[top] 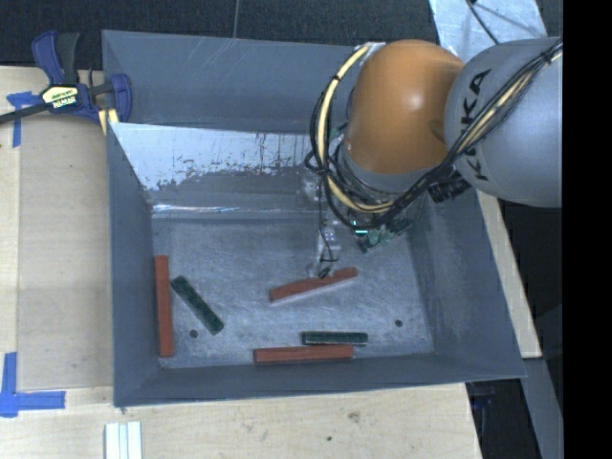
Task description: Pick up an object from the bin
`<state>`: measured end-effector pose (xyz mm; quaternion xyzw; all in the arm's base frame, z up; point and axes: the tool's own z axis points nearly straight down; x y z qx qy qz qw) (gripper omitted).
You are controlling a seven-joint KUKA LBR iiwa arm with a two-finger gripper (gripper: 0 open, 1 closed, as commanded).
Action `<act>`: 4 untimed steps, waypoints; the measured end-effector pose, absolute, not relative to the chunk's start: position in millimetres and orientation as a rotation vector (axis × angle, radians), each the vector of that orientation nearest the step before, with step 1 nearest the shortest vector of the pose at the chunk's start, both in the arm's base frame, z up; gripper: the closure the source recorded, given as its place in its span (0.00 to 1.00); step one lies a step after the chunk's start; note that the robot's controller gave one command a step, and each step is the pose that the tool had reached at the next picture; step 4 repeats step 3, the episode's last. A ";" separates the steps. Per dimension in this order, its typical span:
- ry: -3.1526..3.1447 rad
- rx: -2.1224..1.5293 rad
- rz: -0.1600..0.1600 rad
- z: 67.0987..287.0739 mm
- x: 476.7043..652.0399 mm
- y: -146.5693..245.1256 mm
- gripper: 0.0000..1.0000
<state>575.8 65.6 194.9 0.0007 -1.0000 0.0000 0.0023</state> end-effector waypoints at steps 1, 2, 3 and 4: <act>-3.136 0.074 0.002 65.8 545.5 25.1 0.00; -3.146 0.074 -0.001 70.9 548.9 26.7 1.00; -3.153 0.121 0.002 251.0 579.3 12.8 1.00; -3.153 0.121 0.002 251.0 579.3 12.8 1.00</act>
Offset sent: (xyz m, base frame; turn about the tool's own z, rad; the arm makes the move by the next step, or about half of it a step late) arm -0.0284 -0.0384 -0.1249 -0.0475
